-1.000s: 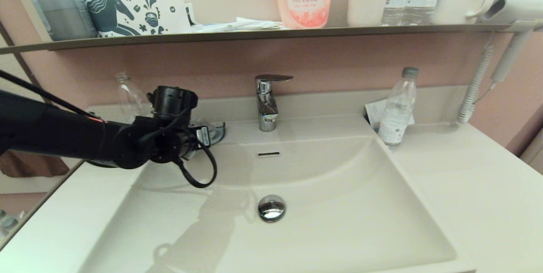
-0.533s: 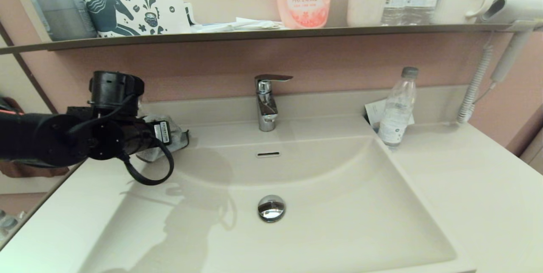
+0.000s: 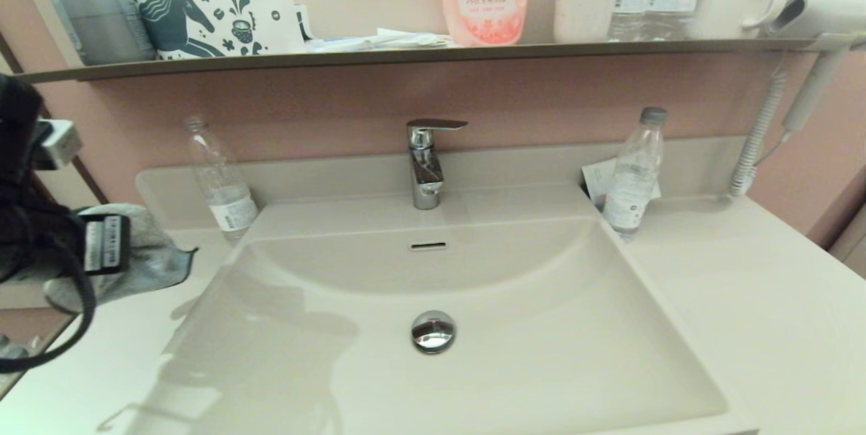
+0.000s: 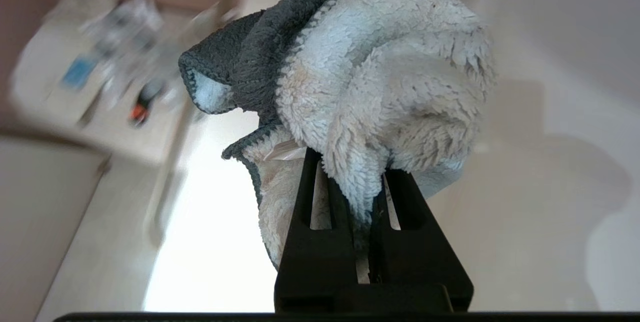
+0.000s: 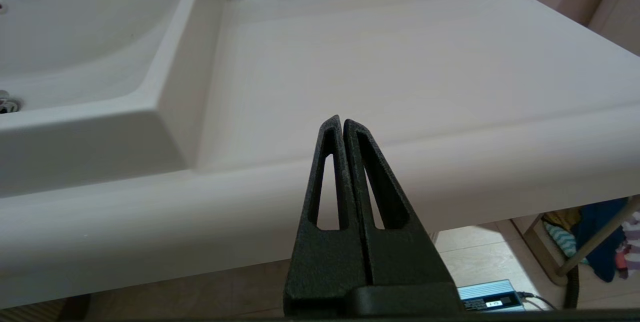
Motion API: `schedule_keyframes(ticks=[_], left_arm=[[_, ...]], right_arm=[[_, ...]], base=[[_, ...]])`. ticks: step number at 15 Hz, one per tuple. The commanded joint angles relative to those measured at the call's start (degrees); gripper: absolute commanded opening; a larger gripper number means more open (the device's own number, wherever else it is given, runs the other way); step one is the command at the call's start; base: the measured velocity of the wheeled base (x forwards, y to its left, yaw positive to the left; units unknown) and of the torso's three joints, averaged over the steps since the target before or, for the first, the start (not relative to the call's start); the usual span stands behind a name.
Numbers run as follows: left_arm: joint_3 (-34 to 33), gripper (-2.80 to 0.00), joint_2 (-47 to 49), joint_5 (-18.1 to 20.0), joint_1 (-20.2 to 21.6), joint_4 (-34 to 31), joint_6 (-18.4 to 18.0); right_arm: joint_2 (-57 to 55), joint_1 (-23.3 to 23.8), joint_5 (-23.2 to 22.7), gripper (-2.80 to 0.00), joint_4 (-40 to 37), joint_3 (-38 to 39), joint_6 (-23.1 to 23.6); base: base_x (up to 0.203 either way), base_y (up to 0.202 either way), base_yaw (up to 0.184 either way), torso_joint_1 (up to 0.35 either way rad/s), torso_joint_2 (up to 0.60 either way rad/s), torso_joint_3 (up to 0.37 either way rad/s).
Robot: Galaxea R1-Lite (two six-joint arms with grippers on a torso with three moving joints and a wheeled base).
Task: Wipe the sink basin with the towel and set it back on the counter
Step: Wipe the sink
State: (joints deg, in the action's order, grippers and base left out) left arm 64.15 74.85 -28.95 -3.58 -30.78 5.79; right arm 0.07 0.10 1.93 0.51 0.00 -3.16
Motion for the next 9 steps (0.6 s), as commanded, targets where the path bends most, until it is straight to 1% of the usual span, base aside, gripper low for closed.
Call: schedule_keyframes(ticks=[1, 2, 3, 4, 5, 6, 7, 9], left_arm=[[-1.5, -2.80, -4.6, 1.6, 8.4, -2.1, -1.1], [-3.5, -2.80, -4.7, 3.7, 12.0, -2.5, -1.5], [-6.0, -2.80, -4.4, 5.4, 14.3, -2.6, -1.7], [-7.8, -2.80, -3.1, 6.2, 15.8, -2.5, -1.6], [-9.0, -2.80, -1.4, 6.5, 17.6, -1.7, -1.4], [-10.6, -2.80, 0.3, 6.9, 19.7, 0.3, -1.3], [-12.3, -2.80, 1.4, 8.4, 21.9, 2.5, -1.2], [-15.2, -2.80, 2.7, 14.3, 25.8, 4.4, -1.2]], right_arm=[[-0.1, 0.0, 0.0, -2.80, 0.0, 0.0, 0.0], [-0.1, 0.0, 0.0, -2.80, 0.0, 0.0, 0.0], [-0.1, 0.0, 0.0, -2.80, 0.0, 0.0, 0.0], [-0.1, 0.0, 0.0, -2.80, 0.0, 0.0, 0.0], [-0.1, 0.0, 0.0, -2.80, 0.0, 0.0, 0.0], [-0.1, 0.0, 0.0, -2.80, 0.0, 0.0, 0.0], [-0.1, 0.0, 0.0, -2.80, 0.0, 0.0, 0.0], [-0.1, 0.0, 0.0, -2.80, 0.0, 0.0, 0.0]], base=[[0.000, 0.000, 0.000, 0.000, 0.00, 0.000], [0.000, 0.000, 0.000, 0.000, 0.00, 0.000], [0.000, 0.000, 0.000, 0.000, 0.00, 0.000], [0.000, 0.000, 0.000, 0.000, 0.00, 0.000], [0.000, 0.000, 0.000, 0.000, 0.00, 0.000], [0.000, 0.000, 0.000, 0.000, 0.00, 0.000], [0.000, 0.000, 0.000, 0.000, 0.00, 0.000], [0.000, 0.000, 0.000, 0.000, 0.00, 0.000]])
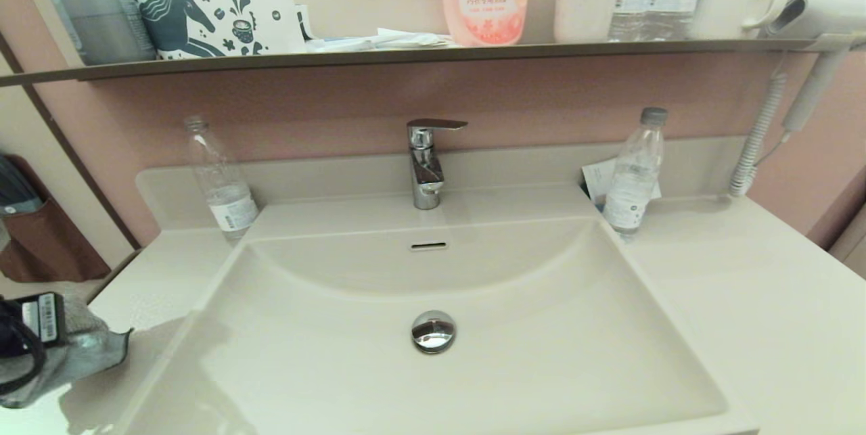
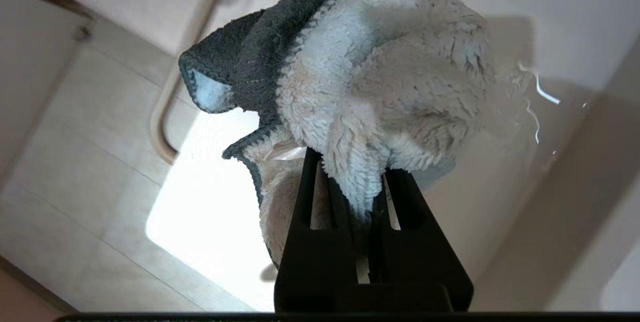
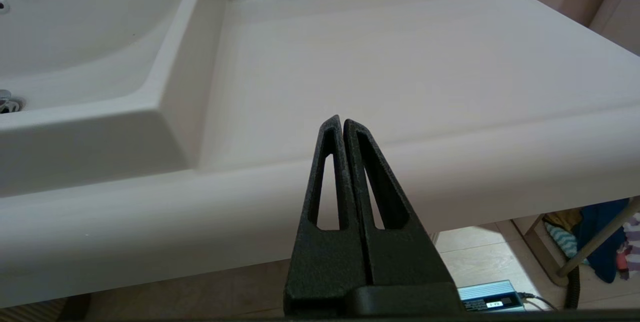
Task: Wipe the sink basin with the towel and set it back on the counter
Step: Wipe the sink
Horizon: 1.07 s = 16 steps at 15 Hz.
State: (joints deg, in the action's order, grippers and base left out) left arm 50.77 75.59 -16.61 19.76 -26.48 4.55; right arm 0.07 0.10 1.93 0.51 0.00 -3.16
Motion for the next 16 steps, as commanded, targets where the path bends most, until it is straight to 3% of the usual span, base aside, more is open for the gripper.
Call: schedule_keyframes(ticks=[1, 3, 4, 8, 12, 15, 16], left_arm=[[-2.7, -2.80, 2.1, 3.2, 3.4, 0.2, 0.0], [-4.1, -2.80, 2.9, 4.9, 4.9, 0.3, 0.0], [-3.9, 0.00, 3.3, 5.4, 5.3, 0.3, 0.2], [-2.3, 0.00, 2.8, 5.5, 5.2, 0.1, 1.2], [5.8, 0.00, 2.8, 5.9, 4.4, -6.0, 5.4], [8.7, 0.00, 2.1, 6.2, 2.8, -7.4, 6.0], [8.7, -2.80, 2.1, 6.2, 2.5, -7.4, 6.1]], right_arm=[[-0.1, 0.0, 0.0, -2.80, 0.0, 0.0, 0.0], [-0.1, 0.0, 0.0, -2.80, 0.0, 0.0, 0.0], [-0.1, 0.0, 0.0, -2.80, 0.0, 0.0, 0.0], [-0.1, 0.0, 0.0, -2.80, 0.0, 0.0, 0.0], [-0.1, 0.0, 0.0, -2.80, 0.0, 0.0, 0.0], [-0.1, 0.0, 0.0, -2.80, 0.0, 0.0, 0.0], [-0.1, 0.0, 0.0, -2.80, 0.0, 0.0, 0.0]], base=[[0.000, 0.000, 0.000, 0.000, 0.00, 0.000], [0.000, 0.000, 0.000, 0.000, 0.00, 0.000], [0.000, 0.000, 0.000, 0.000, 0.00, 0.000], [0.000, 0.000, 0.000, 0.000, 0.00, 0.000], [0.000, 0.000, 0.000, 0.000, 0.00, 0.000], [0.000, 0.000, 0.000, 0.000, 0.00, 0.000], [0.000, 0.000, 0.000, 0.000, 0.00, 0.000]])
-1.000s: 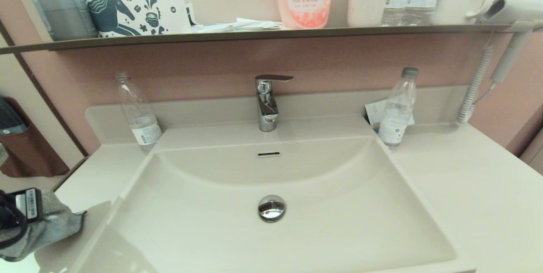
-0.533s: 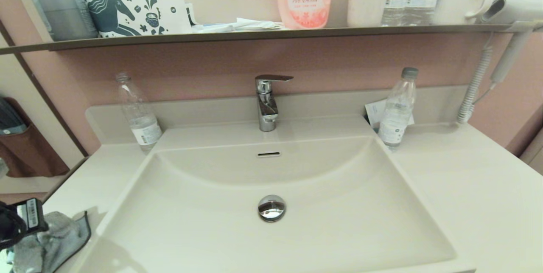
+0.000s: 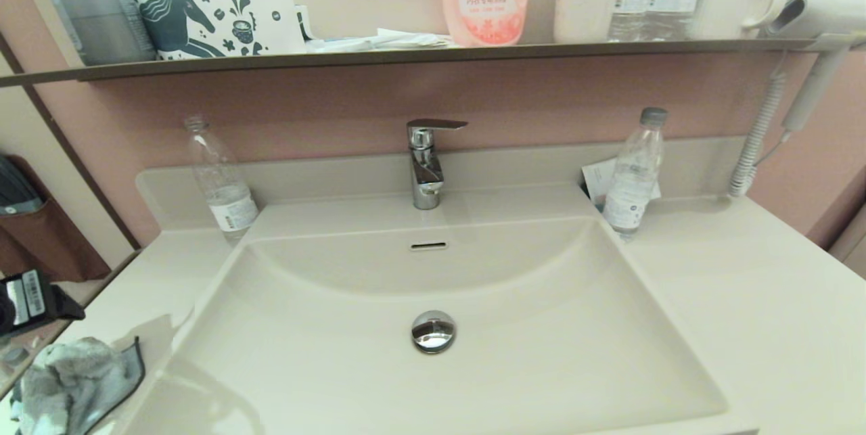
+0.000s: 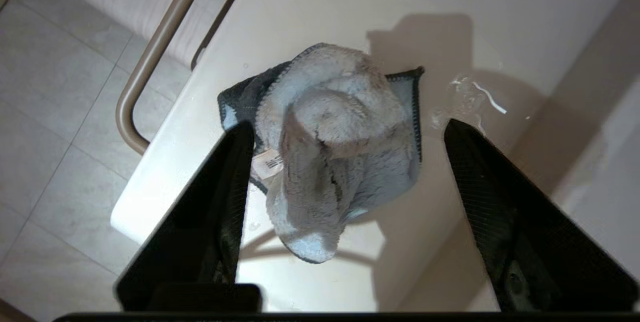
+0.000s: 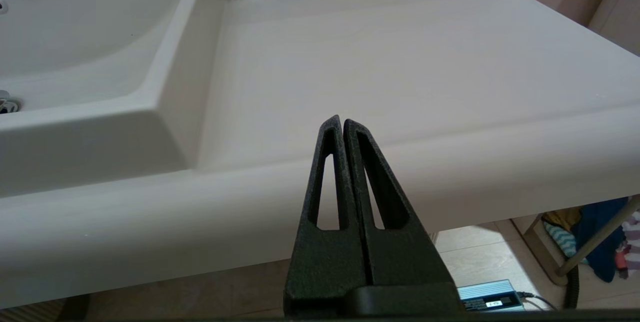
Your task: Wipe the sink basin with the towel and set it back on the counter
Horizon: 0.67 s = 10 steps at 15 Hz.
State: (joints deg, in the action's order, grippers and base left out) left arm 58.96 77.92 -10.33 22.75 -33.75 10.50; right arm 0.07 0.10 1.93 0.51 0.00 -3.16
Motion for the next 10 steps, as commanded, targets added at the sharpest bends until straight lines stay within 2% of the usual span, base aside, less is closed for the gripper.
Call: schedule_keyframes(ticks=[1, 3, 4, 5, 6, 7, 10], left_arm=[[0.6, -2.80, -0.2, 0.0, -0.6, -0.1, 0.1], [0.5, -2.80, -0.4, 0.7, -1.3, 0.0, 0.4], [0.5, -2.80, -0.8, 3.3, -1.9, 0.1, 0.8], [0.5, -2.80, -1.4, 8.2, -2.1, 0.4, 1.6], [0.7, -2.80, -1.8, 14.2, -2.5, 0.8, 3.8], [1.0, -2.80, -2.9, 18.1, -4.6, 1.0, 7.5], [1.2, -2.80, -11.6, 20.3, -16.9, 1.1, 18.8]], right_arm=[[-0.1, 0.0, 0.0, -2.80, 0.0, 0.0, 0.0], [-0.1, 0.0, 0.0, -2.80, 0.0, 0.0, 0.0], [-0.1, 0.0, 0.0, -2.80, 0.0, 0.0, 0.0], [-0.1, 0.0, 0.0, -2.80, 0.0, 0.0, 0.0], [-0.1, 0.0, 0.0, -2.80, 0.0, 0.0, 0.0], [-0.1, 0.0, 0.0, -2.80, 0.0, 0.0, 0.0], [-0.1, 0.0, 0.0, -2.80, 0.0, 0.0, 0.0]], base=[[0.000, 0.000, 0.000, 0.000, 0.00, 0.000], [0.000, 0.000, 0.000, 0.000, 0.00, 0.000], [0.000, 0.000, 0.000, 0.000, 0.00, 0.000], [0.000, 0.000, 0.000, 0.000, 0.00, 0.000], [0.000, 0.000, 0.000, 0.000, 0.00, 0.000], [0.000, 0.000, 0.000, 0.000, 0.00, 0.000], [0.000, 0.000, 0.000, 0.000, 0.00, 0.000]])
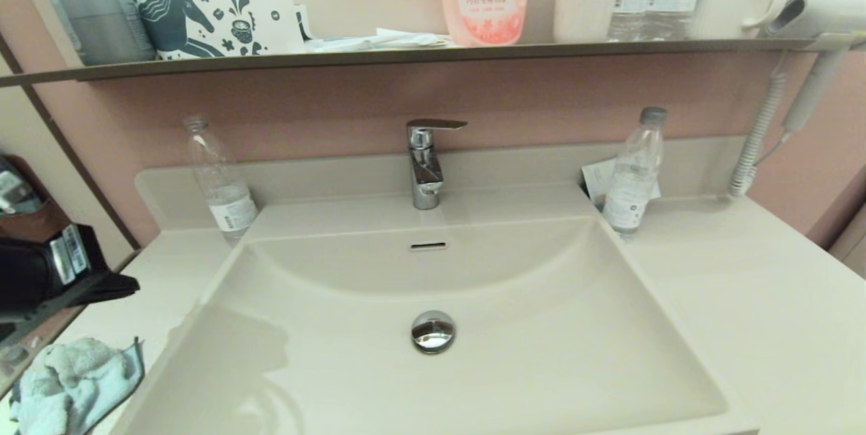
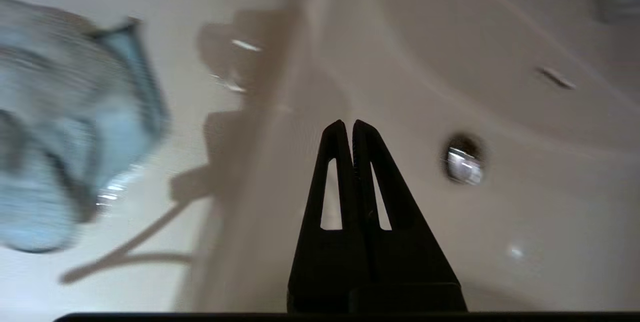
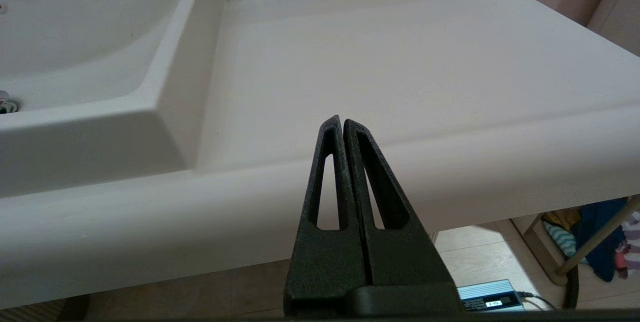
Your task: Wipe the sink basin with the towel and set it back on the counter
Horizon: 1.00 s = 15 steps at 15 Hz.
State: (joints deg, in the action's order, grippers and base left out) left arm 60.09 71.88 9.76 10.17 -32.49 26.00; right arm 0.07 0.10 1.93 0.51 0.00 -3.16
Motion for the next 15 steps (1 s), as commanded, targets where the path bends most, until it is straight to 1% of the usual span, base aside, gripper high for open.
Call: schedule_keyframes(ticks=[1, 3, 4, 5, 6, 8, 9, 11, 13, 15], left_arm=[[0.1, -2.80, -10.0, 0.1, -7.1, -0.3, 5.7], [-0.1, -2.80, -19.0, -0.9, -10.4, -1.3, 9.0], [-0.6, -2.80, -23.8, -2.5, -11.2, -2.0, 9.7], [-1.5, -2.80, -28.3, -4.3, -11.7, -2.5, 9.9], [-3.1, -2.80, -33.3, -5.9, -12.1, -3.0, 8.7], [-8.0, -2.80, -43.5, -8.2, -12.1, -3.7, 4.0], [-11.7, -2.80, -48.0, -9.1, -11.9, -3.8, 1.3], [-21.7, -2.80, -55.3, -11.2, -11.7, -2.2, -5.6], [-31.2, -2.80, -58.7, -12.6, -11.2, 5.7, -10.1], [-38.2, -2.80, -60.7, -13.1, -10.8, 12.8, -14.0]], right_arm=[[-0.1, 0.0, 0.0, -2.80, 0.0, 0.0, 0.0], [-0.1, 0.0, 0.0, -2.80, 0.0, 0.0, 0.0], [-0.1, 0.0, 0.0, -2.80, 0.0, 0.0, 0.0], [-0.1, 0.0, 0.0, -2.80, 0.0, 0.0, 0.0], [-0.1, 0.0, 0.0, -2.80, 0.0, 0.0, 0.0], [-0.1, 0.0, 0.0, -2.80, 0.0, 0.0, 0.0], [-0.1, 0.0, 0.0, -2.80, 0.0, 0.0, 0.0], [-0.1, 0.0, 0.0, -2.80, 0.0, 0.0, 0.0], [-0.1, 0.0, 0.0, -2.80, 0.0, 0.0, 0.0], [-0.1, 0.0, 0.0, -2.80, 0.0, 0.0, 0.0]], base=[[0.000, 0.000, 0.000, 0.000, 0.00, 0.000], [0.000, 0.000, 0.000, 0.000, 0.00, 0.000], [0.000, 0.000, 0.000, 0.000, 0.00, 0.000], [0.000, 0.000, 0.000, 0.000, 0.00, 0.000], [0.000, 0.000, 0.000, 0.000, 0.00, 0.000], [0.000, 0.000, 0.000, 0.000, 0.00, 0.000], [0.000, 0.000, 0.000, 0.000, 0.00, 0.000], [0.000, 0.000, 0.000, 0.000, 0.00, 0.000], [0.000, 0.000, 0.000, 0.000, 0.00, 0.000], [0.000, 0.000, 0.000, 0.000, 0.00, 0.000]])
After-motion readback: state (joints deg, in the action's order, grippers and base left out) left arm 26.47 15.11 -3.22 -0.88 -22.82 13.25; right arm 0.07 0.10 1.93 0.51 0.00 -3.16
